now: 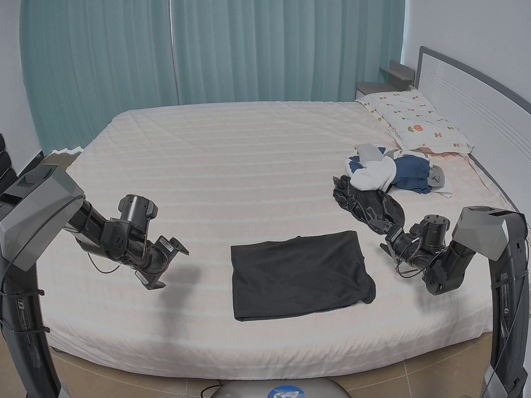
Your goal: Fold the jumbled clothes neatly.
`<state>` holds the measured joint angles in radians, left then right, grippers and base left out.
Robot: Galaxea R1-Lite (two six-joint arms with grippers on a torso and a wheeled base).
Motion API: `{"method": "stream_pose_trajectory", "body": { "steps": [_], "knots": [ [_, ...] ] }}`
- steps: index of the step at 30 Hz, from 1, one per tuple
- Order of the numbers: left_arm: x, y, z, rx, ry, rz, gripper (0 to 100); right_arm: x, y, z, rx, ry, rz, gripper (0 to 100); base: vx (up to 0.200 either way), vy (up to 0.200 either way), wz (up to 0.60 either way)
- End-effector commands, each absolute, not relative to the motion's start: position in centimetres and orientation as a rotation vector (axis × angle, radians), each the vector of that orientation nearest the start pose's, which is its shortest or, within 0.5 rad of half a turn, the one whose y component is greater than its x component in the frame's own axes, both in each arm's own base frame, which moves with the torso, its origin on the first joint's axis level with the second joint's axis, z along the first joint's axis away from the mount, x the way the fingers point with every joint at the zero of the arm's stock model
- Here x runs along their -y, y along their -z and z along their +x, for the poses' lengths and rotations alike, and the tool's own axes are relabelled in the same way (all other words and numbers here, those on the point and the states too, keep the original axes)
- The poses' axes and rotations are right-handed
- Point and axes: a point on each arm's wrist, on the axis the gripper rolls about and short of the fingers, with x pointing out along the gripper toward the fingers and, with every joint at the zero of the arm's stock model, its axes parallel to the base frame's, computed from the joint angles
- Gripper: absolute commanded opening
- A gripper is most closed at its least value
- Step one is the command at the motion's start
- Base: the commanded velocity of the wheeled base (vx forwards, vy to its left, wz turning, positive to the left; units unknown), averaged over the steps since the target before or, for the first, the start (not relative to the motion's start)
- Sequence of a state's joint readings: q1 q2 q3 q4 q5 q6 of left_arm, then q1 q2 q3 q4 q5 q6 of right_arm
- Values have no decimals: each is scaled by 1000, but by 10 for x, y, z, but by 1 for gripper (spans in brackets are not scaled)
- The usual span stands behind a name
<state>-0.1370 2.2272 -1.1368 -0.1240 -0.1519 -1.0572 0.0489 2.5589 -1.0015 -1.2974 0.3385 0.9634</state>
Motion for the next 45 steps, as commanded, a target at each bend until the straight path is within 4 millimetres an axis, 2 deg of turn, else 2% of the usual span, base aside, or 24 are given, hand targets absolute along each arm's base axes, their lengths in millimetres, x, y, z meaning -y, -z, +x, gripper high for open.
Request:
{"method": "stream_pose_trajectory", "body": {
  "steps": [1,3,30,36,40,41,45],
  "knots": [
    [56,-34,386,-1012,-270,-971,100,-30,35,426,-424,-234,982,100,0,0,0],
    [57,-34,386,-1010,-269,-973,100,-30,35,426,-424,-234,982,100,0,0,0],
    [57,-38,389,-998,-251,-971,100,-36,44,422,-455,-229,975,100,0,-200,0],
    [54,-37,392,-928,-212,-984,100,-39,45,422,-458,-233,971,100,0,0,0],
    [44,-24,377,-925,-158,-936,100,-39,45,422,-458,-233,972,100,0,0,0],
    [36,-17,371,-901,-93,-905,100,-39,46,422,-460,-230,971,100,0,0,0],
    [31,-8,365,-825,22,-853,100,-39,49,421,-466,-227,970,100,0,0,0]
  ]
}}
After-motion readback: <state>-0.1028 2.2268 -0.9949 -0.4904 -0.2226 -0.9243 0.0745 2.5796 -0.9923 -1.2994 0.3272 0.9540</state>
